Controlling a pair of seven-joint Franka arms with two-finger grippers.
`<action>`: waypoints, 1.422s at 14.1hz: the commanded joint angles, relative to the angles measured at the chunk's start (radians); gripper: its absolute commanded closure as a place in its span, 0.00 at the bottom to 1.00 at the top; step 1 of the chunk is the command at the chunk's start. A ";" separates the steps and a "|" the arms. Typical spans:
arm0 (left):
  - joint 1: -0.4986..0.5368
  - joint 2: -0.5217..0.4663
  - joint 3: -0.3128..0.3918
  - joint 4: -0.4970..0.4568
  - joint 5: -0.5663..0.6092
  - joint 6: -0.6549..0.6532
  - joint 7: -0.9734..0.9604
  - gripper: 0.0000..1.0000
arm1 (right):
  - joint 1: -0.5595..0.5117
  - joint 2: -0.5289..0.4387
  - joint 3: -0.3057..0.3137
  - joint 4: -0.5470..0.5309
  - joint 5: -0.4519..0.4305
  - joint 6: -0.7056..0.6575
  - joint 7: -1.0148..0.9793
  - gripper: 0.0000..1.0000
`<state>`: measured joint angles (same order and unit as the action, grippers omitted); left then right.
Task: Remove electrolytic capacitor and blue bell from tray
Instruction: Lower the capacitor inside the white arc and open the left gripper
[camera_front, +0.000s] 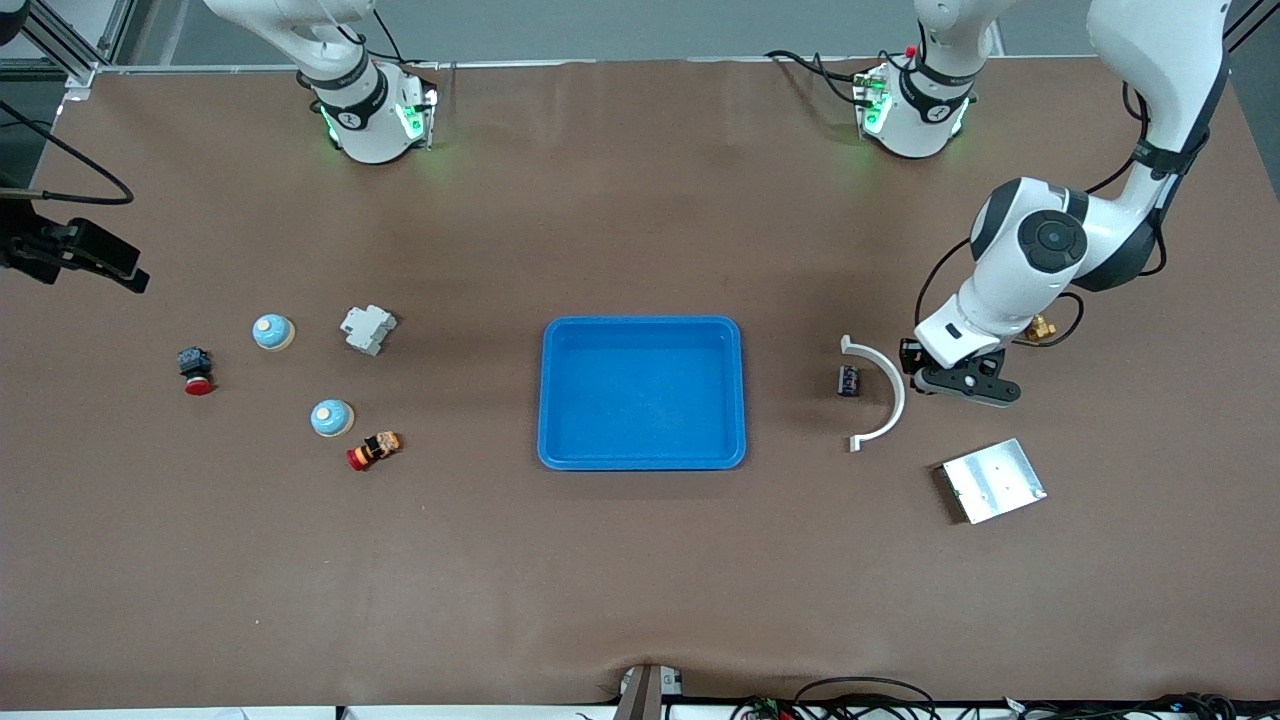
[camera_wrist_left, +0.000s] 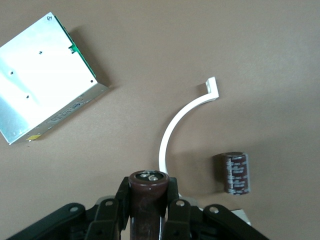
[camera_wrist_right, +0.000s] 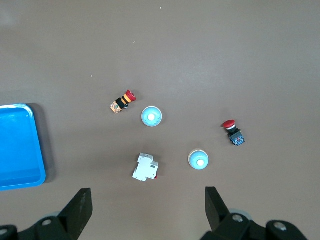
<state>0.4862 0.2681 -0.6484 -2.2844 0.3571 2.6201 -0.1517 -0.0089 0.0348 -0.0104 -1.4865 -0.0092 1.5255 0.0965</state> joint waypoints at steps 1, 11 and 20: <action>0.072 0.017 -0.008 -0.023 0.096 0.053 0.009 1.00 | 0.004 -0.019 0.000 -0.012 -0.006 -0.015 0.000 0.00; 0.094 0.111 -0.005 -0.047 0.154 0.070 -0.092 1.00 | 0.007 -0.019 0.001 -0.012 -0.012 -0.015 0.000 0.00; 0.095 0.183 0.041 0.003 0.252 0.072 -0.175 1.00 | 0.013 -0.019 0.003 -0.012 -0.014 -0.010 0.000 0.00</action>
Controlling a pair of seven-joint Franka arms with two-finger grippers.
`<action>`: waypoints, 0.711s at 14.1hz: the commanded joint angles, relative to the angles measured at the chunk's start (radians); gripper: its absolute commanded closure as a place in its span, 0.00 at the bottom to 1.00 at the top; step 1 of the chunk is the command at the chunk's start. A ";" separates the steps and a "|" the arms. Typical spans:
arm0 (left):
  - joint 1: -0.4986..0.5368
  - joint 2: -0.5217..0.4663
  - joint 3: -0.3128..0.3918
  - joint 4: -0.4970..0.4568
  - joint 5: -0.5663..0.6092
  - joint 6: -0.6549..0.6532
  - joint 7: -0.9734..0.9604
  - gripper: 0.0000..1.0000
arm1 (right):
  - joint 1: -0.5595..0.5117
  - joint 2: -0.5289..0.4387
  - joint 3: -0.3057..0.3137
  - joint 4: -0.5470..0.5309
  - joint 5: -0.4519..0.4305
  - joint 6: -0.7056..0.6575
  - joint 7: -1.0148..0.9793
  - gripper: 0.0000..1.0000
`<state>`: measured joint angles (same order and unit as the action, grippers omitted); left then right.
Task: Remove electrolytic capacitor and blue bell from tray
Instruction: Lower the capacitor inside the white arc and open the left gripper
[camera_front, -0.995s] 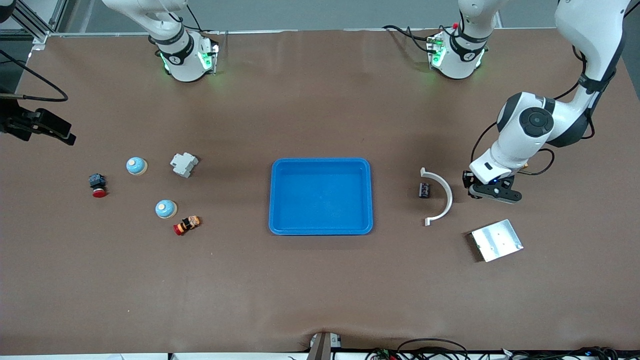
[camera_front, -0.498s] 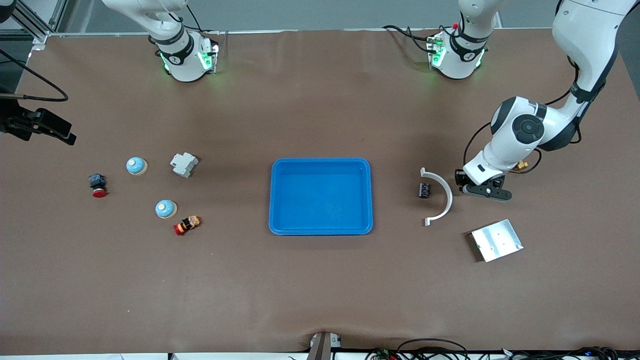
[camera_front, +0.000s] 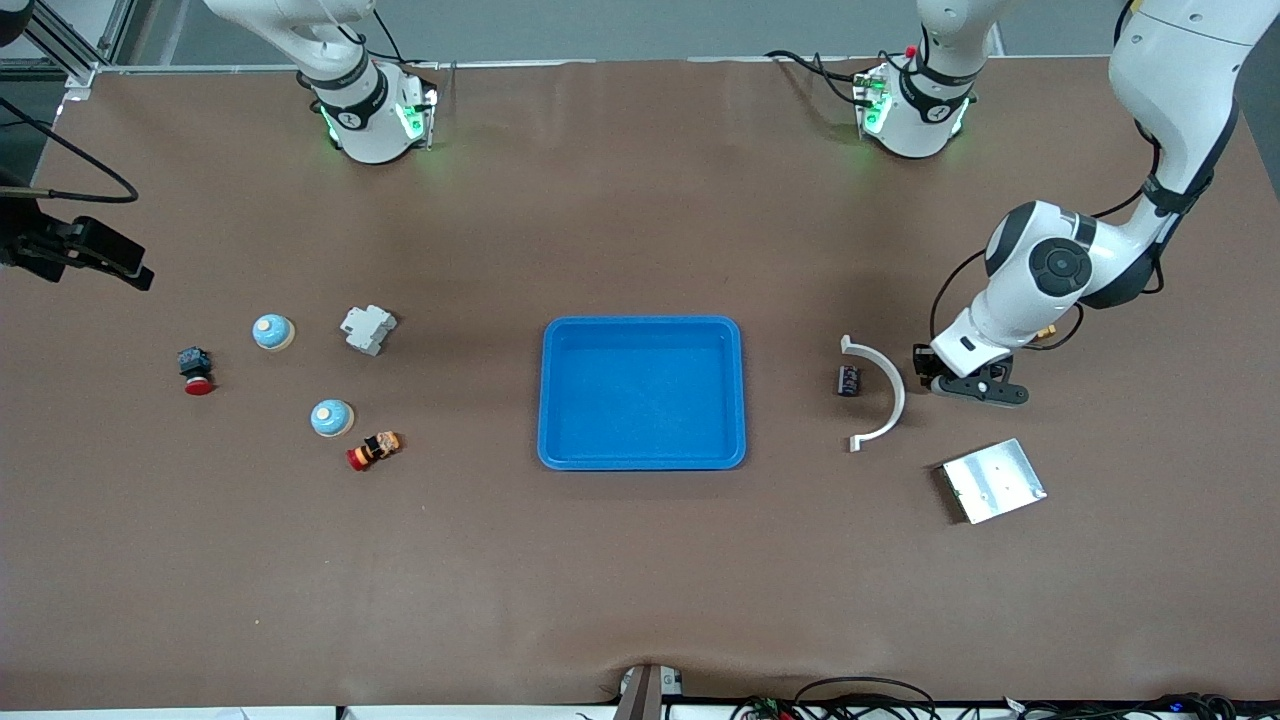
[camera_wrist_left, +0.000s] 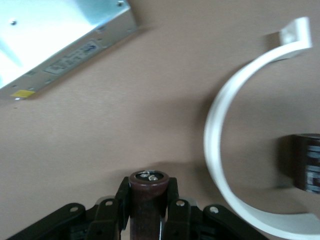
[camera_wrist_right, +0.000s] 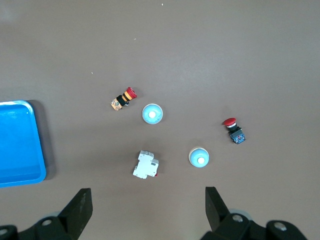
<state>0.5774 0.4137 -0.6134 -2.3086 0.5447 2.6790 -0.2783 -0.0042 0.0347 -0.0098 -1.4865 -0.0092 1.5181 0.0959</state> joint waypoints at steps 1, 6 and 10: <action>0.004 0.054 0.006 0.035 0.104 0.013 -0.086 1.00 | 0.010 -0.019 0.001 -0.012 -0.014 -0.003 0.001 0.00; 0.007 0.120 0.024 0.064 0.300 0.013 -0.252 1.00 | 0.009 -0.019 0.001 -0.012 -0.015 0.002 -0.002 0.00; 0.009 0.140 0.026 0.083 0.305 0.010 -0.271 0.00 | 0.006 -0.016 -0.001 -0.009 -0.015 -0.003 -0.002 0.00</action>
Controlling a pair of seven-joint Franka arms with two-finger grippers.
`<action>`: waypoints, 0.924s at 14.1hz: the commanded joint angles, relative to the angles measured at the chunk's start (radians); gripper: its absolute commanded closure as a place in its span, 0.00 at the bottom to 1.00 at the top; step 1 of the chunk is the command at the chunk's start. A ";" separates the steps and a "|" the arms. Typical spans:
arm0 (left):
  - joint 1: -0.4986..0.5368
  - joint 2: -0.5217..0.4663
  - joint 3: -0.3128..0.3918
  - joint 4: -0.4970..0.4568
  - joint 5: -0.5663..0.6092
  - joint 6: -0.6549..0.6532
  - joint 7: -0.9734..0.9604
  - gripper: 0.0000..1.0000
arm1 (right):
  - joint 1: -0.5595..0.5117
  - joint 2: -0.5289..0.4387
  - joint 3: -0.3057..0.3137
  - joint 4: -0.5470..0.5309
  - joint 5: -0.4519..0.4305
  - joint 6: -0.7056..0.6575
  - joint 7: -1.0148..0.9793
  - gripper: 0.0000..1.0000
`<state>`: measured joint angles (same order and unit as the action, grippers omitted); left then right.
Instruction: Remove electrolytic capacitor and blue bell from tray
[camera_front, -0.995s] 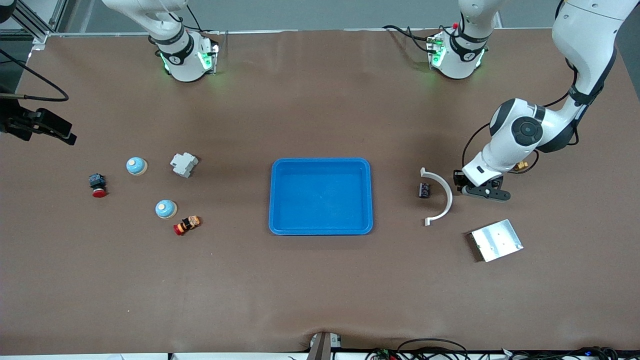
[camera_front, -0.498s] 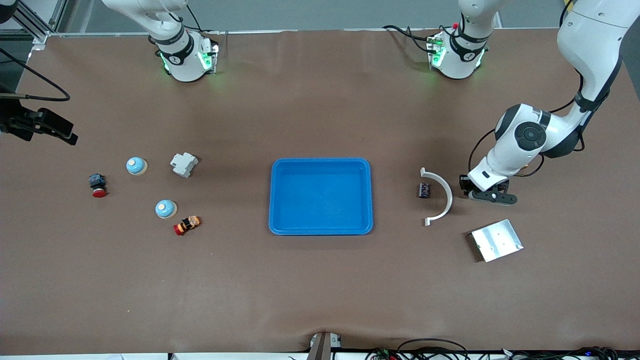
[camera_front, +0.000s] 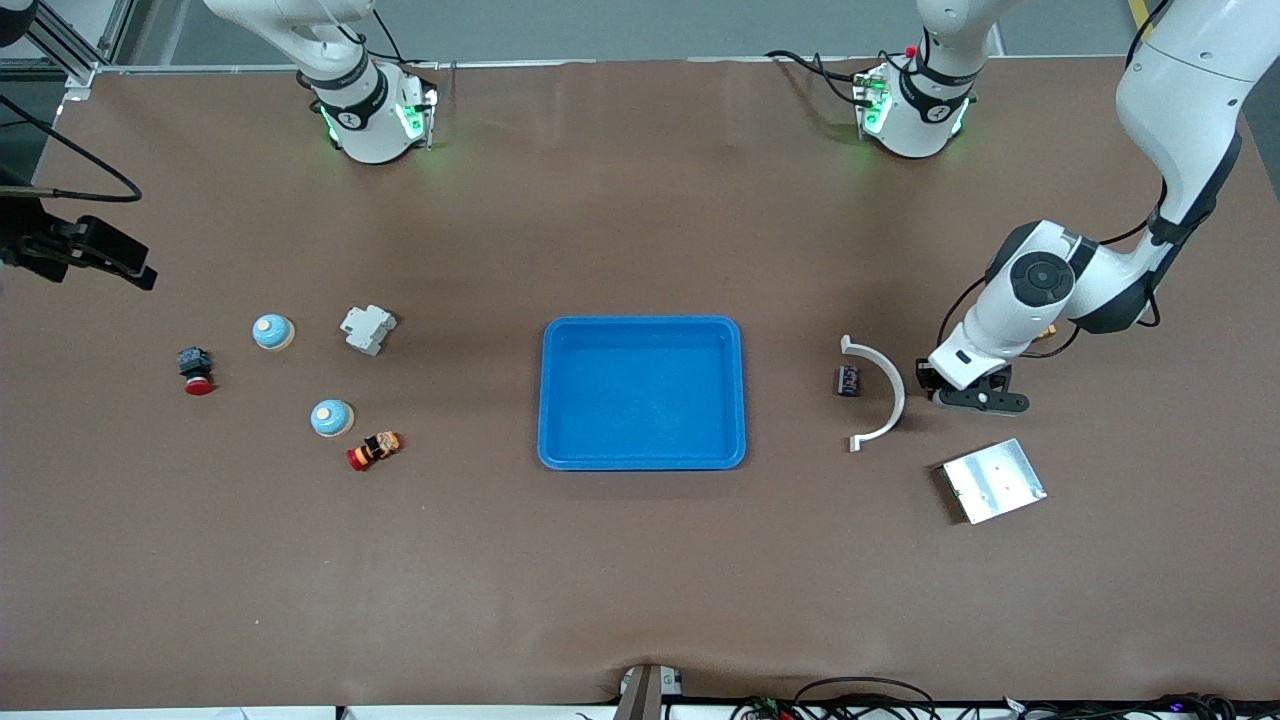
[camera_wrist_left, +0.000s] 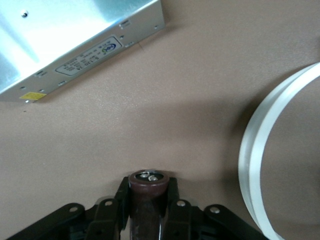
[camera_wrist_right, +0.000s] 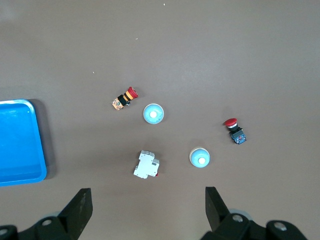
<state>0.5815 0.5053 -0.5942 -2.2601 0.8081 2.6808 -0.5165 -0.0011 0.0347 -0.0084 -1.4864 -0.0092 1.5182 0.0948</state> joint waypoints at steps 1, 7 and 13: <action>0.001 0.044 0.005 0.036 0.042 0.008 -0.083 0.00 | 0.007 -0.016 -0.001 -0.008 -0.017 -0.003 -0.001 0.00; 0.005 -0.048 -0.045 0.037 0.022 -0.065 -0.117 0.00 | 0.007 -0.016 -0.002 0.009 -0.029 -0.006 -0.029 0.00; 0.017 -0.068 -0.108 0.137 -0.081 -0.200 -0.038 0.00 | -0.002 -0.016 -0.007 0.006 -0.015 -0.003 -0.060 0.00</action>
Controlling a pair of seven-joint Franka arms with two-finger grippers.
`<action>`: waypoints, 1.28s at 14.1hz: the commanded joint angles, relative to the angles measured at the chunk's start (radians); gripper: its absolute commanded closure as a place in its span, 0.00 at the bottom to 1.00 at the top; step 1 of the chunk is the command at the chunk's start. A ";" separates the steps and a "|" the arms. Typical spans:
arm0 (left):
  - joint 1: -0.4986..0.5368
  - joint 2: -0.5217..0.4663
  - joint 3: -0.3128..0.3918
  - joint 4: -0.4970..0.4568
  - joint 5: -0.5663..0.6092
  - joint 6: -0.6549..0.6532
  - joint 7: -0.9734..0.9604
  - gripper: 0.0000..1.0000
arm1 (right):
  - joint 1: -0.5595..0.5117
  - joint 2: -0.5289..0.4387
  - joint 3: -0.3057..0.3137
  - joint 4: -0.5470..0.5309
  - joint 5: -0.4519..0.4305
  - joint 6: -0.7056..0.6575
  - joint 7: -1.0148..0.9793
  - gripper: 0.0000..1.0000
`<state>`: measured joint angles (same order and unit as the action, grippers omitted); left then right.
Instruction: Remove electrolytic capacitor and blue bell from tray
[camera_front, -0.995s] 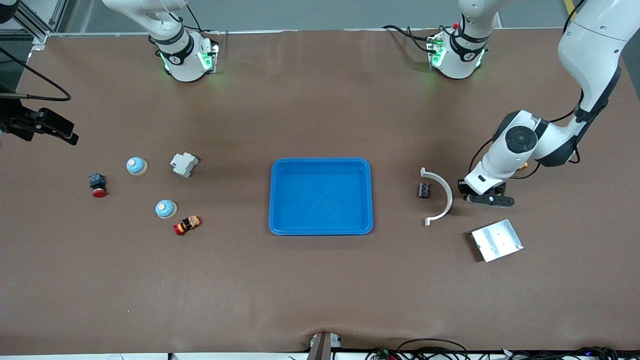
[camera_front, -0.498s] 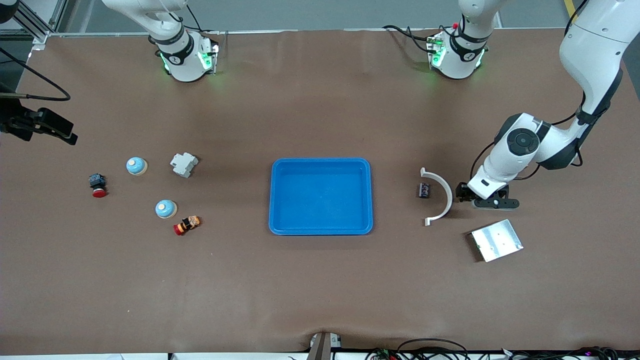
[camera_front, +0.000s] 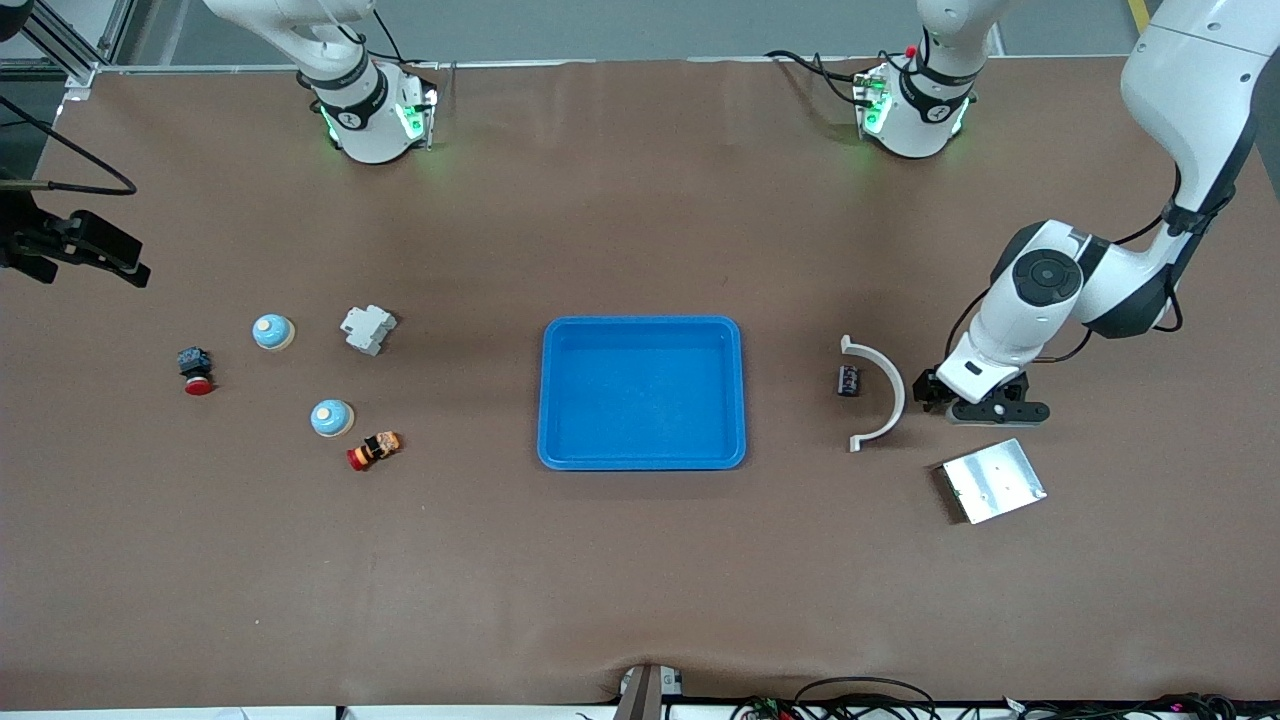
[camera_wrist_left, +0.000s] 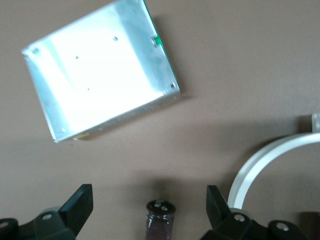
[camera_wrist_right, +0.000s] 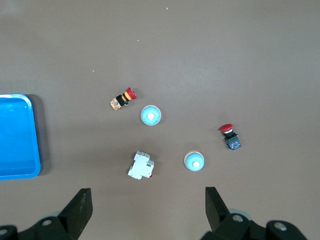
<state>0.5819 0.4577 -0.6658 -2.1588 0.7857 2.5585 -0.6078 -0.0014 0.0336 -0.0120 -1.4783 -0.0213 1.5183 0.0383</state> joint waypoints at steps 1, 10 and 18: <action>0.035 -0.027 -0.061 0.071 -0.119 -0.136 0.109 0.00 | -0.002 -0.014 -0.003 -0.004 -0.002 -0.003 0.000 0.00; 0.105 -0.043 -0.205 0.470 -0.388 -0.621 0.339 0.00 | -0.003 -0.014 -0.005 -0.011 0.026 0.014 0.068 0.00; -0.391 -0.206 0.352 0.643 -0.688 -0.802 0.510 0.00 | -0.006 -0.014 -0.005 -0.020 0.029 0.049 0.069 0.00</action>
<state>0.3435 0.3367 -0.5128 -1.5167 0.1933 1.7840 -0.1932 -0.0029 0.0337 -0.0188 -1.4812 -0.0105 1.5483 0.0913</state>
